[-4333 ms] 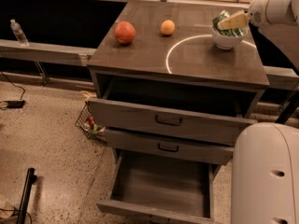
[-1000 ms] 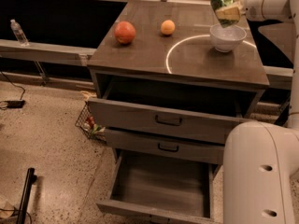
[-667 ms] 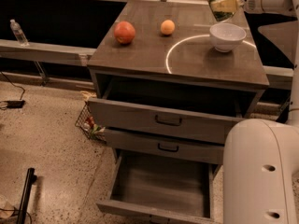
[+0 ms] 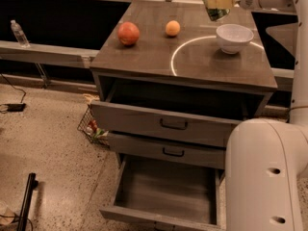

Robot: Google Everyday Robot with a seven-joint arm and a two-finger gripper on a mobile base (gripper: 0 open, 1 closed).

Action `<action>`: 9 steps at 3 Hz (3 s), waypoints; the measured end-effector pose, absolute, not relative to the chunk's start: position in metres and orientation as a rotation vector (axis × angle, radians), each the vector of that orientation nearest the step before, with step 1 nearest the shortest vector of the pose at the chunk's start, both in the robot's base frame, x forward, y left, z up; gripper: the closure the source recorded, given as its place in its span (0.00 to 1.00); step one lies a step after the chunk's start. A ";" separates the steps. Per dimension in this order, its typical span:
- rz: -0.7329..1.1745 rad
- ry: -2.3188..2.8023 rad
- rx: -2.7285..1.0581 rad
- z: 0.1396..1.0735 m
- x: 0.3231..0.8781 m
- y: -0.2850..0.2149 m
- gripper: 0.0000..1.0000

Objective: Pick green can from white bowl and place on counter

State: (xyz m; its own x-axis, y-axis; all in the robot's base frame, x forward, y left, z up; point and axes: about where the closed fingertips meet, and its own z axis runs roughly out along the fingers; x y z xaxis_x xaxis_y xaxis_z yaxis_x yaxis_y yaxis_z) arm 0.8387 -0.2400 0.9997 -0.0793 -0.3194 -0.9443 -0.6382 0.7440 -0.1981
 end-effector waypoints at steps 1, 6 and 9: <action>0.359 1.650 -0.799 0.991 0.841 -0.225 1.00; 0.652 1.839 -0.916 0.941 0.792 -0.148 1.00; 0.650 1.967 -0.971 0.893 0.759 -0.124 0.53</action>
Offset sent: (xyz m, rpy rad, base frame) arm 0.0016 0.0121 -0.0067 0.0174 -0.0046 0.0394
